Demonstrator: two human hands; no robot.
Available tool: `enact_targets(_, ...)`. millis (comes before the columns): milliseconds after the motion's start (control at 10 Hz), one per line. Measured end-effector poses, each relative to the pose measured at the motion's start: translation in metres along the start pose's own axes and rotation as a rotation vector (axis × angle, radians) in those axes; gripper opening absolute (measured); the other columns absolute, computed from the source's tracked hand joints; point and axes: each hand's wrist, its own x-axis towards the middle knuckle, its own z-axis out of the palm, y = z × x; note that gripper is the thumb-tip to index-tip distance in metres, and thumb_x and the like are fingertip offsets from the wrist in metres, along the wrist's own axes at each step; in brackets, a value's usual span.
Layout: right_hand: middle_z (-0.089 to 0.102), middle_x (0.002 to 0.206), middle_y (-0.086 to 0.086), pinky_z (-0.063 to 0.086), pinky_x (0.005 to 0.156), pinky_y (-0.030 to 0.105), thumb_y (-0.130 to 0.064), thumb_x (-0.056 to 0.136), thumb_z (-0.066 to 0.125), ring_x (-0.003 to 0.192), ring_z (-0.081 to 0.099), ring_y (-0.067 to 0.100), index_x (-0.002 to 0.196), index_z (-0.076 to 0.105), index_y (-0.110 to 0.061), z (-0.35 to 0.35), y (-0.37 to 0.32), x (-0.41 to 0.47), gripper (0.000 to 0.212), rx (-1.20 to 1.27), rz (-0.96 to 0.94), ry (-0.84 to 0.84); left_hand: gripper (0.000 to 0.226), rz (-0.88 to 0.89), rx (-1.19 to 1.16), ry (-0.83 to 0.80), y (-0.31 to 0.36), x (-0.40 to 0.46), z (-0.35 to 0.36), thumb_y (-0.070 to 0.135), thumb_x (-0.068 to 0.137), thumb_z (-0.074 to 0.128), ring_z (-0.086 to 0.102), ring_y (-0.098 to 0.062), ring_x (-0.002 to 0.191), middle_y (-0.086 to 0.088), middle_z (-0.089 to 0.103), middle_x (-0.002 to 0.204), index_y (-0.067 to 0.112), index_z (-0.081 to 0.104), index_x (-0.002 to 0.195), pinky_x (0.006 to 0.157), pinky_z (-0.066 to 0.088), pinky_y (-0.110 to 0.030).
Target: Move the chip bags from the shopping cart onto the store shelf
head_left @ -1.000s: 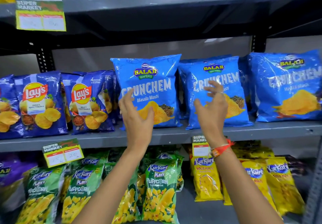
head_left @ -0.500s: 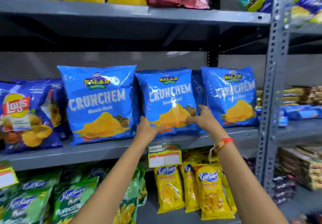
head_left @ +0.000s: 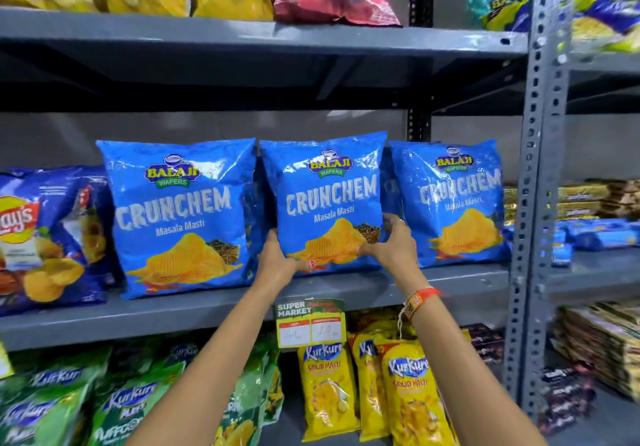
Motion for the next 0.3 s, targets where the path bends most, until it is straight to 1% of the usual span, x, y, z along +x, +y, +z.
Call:
enact_targets(100, 0.046, 0.141, 0.013, 0.039, 0.102, 0.035, -0.006, 0.068, 0.080, 0.131, 0.043, 0.029, 0.137, 0.038, -0.010, 0.001, 0.004, 0.003, 0.081, 0.011, -0.011, 0.001, 0.083, -0.028, -0.003, 0.014, -0.002, 0.000, 0.002, -0.001, 0.057, 0.082, 0.055, -0.028, 0.107, -0.013, 0.058, 0.123, 0.007, 0.036, 0.126, 0.091, 0.047, -0.040)
enact_targets(200, 0.048, 0.140, 0.013, 0.039, 0.097, 0.032, -0.006, 0.066, 0.080, 0.129, 0.045, 0.028, 0.137, 0.037, -0.011, 0.000, 0.004, -0.002, 0.083, 0.002, -0.027, -0.020, 0.090, -0.043, -0.015, 0.023, 0.002, -0.006, -0.001, 0.000, 0.057, 0.082, 0.053, -0.025, 0.106, -0.013, 0.055, 0.127, 0.007, 0.032, 0.131, 0.093, 0.046, -0.040)
enact_targets(300, 0.048, 0.138, 0.016, 0.041, 0.100, 0.038, -0.012, 0.065, 0.082, 0.126, 0.047, 0.030, 0.138, 0.034, -0.014, -0.009, 0.000, -0.002, 0.087, 0.027, -0.060, 0.079, 0.105, 0.024, -0.046, 0.108, 0.009, -0.016, 0.001, 0.006, 0.058, 0.084, 0.043, -0.029, 0.128, -0.011, 0.044, 0.142, 0.010, 0.020, 0.141, 0.107, 0.038, -0.046)
